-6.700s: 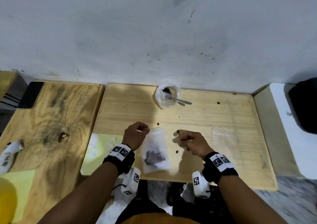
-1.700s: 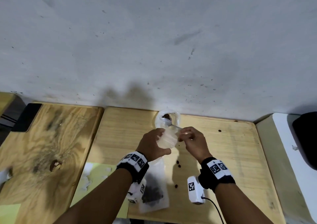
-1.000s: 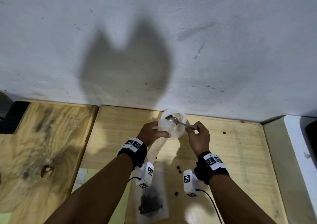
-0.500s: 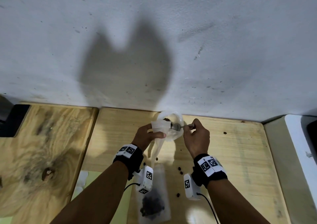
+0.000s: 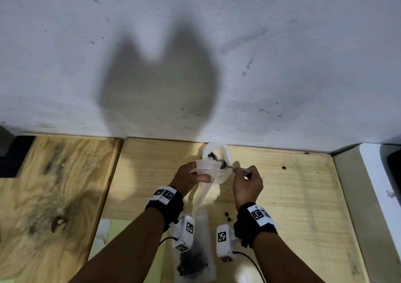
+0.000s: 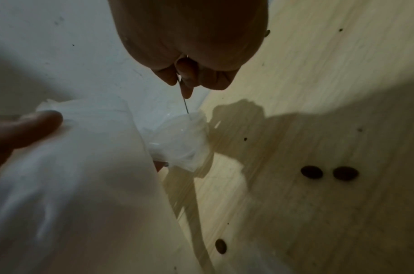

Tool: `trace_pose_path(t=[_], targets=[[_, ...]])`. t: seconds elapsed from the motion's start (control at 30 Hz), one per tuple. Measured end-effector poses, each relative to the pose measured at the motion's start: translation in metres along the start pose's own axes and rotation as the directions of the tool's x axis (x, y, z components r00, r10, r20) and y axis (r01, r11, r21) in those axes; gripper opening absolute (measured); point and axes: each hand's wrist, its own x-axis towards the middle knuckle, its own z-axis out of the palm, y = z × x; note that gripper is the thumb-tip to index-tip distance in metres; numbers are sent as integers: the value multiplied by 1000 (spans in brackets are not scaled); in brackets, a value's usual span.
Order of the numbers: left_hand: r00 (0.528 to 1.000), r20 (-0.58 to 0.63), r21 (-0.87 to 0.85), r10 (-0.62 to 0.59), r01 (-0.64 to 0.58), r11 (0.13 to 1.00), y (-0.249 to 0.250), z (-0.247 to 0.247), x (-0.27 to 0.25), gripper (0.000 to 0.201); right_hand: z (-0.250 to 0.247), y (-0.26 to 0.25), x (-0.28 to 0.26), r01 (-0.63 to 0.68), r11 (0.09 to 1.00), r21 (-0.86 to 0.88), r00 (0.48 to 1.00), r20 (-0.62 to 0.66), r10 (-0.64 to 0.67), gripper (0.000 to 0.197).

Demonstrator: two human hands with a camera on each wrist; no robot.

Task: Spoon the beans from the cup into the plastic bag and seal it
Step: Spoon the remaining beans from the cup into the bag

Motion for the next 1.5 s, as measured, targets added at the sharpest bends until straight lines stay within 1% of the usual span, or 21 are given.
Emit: trace_pose_path(t=[0.1, 0.17, 0.27, 0.4, 0.5, 0.57, 0.67, 0.73, 0.8, 0.9, 0.93, 0.97, 1.07, 1.1, 1.23, 1.33, 1.4, 1.5], targets=[[1000, -16, -25, -4, 3, 1000, -2, -2, 3, 59, 0, 5, 1, -75, 996, 45, 997, 37, 73, 31], [1000, -8, -55, -7, 6, 998, -3, -5, 3, 56, -1, 6, 3, -93, 994, 57, 994, 54, 90, 32], [1000, 19, -126, -14, 16, 992, 1, -8, 0, 55, -3, 6, 4, -50, 998, 39, 998, 49, 49, 29], [999, 37, -168, -31, 36, 985, 2, -8, -1, 68, -2, 5, 2, 31, 999, 13, 997, 74, -32, 32], [998, 35, -168, -45, 51, 984, 3, -5, 0, 64, 1, 3, -1, 69, 997, 32, 993, 91, -72, 33], [998, 38, -167, -54, 59, 984, 4, -4, 2, 62, 3, 3, -3, 82, 996, 44, 991, 99, -86, 34], [997, 39, -199, -72, 78, 977, 2, -4, 3, 68, 5, 3, -5, 80, 995, 58, 990, 112, -86, 37], [997, 27, -226, -77, 81, 971, 0, -6, 3, 69, 5, 5, -4, 72, 995, 70, 991, 104, -79, 39], [996, 19, -238, -84, 87, 967, 0, -8, 3, 63, 4, 6, -3, 64, 995, 82, 993, 93, -72, 39], [996, 16, -291, -91, 92, 952, 3, -11, 2, 39, 0, 10, -2, 57, 993, 99, 993, 100, -67, 39], [996, 6, -305, -89, 86, 949, 3, -13, 3, 34, -1, 10, -2, 56, 993, 106, 992, 107, -68, 40], [996, -1, -316, -87, 82, 945, 3, -14, 2, 37, -3, 9, -3, 60, 992, 111, 991, 111, -73, 40], [996, 4, -323, -94, 90, 942, 0, -17, 5, 68, -6, 5, -4, 100, 990, 102, 987, 113, -112, 39], [995, 10, -325, -98, 96, 941, 0, -16, 4, 71, -5, 5, -4, 118, 989, 84, 985, 114, -127, 38], [993, 22, -337, -113, 114, 935, 1, -12, 3, 69, 0, 4, -1, 187, 982, -14, 973, 138, -183, 37], [993, 10, -341, -119, 116, 933, -1, -14, 2, 70, -2, 5, 1, 265, 960, -86, 959, 124, -254, 34], [992, -3, -331, -125, 117, 936, -1, -15, 1, 68, -6, 7, -1, 296, 948, -116, 953, 103, -285, 37], [995, -7, -276, -104, 98, 956, -3, -14, 2, 75, -11, 10, -5, 309, 942, -129, 949, 107, -297, 43]])
